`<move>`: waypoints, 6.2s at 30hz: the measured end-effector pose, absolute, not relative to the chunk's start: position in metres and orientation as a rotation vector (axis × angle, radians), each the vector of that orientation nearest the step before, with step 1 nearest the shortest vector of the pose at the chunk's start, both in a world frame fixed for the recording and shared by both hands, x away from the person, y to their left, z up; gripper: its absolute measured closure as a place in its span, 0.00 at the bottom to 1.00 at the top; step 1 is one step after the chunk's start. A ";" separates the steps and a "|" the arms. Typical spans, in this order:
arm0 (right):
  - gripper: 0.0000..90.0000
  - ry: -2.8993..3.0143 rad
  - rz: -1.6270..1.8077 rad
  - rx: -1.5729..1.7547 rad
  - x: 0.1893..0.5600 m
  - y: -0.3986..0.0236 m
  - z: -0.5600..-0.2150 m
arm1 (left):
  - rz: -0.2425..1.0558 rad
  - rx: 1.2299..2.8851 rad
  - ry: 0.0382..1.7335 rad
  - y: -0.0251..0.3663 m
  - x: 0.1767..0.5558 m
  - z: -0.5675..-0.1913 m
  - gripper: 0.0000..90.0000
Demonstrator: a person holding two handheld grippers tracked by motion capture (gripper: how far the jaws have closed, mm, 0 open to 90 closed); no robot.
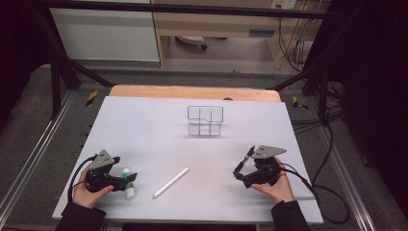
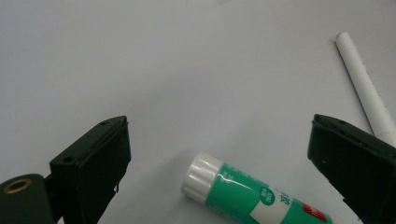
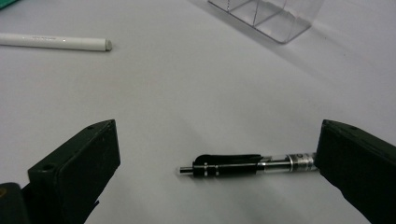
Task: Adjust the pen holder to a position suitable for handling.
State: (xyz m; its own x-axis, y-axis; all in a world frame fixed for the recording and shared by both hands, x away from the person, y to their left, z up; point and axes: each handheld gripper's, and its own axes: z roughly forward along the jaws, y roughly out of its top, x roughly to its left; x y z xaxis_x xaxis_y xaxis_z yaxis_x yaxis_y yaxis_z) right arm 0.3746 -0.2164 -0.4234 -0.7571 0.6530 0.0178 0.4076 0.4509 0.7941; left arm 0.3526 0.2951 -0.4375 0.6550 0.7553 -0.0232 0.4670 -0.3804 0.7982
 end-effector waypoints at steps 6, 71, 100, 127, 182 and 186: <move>0.01 2.412 1.194 0.859 0.380 -0.203 -0.416 | 0.443 2.044 0.949 0.296 0.353 -0.437 0.06; 0.11 2.428 0.873 0.487 0.474 -0.095 -0.377 | 0.459 2.039 0.974 0.296 0.354 -0.439 0.07; 0.61 2.488 0.772 0.299 0.513 -0.077 -0.385 | 0.459 2.039 0.971 0.296 0.355 -0.439 0.07; 0.92 2.539 0.671 0.111 0.502 -0.079 -0.380 | 0.462 2.041 0.968 0.296 0.354 -0.439 0.07; 0.99 2.666 0.624 -0.085 0.432 -0.037 -0.371 | 0.471 2.038 0.960 0.295 0.353 -0.436 0.07; 0.99 2.676 0.630 -0.077 0.431 -0.037 -0.370 | 0.469 2.039 0.961 0.295 0.353 -0.436 0.07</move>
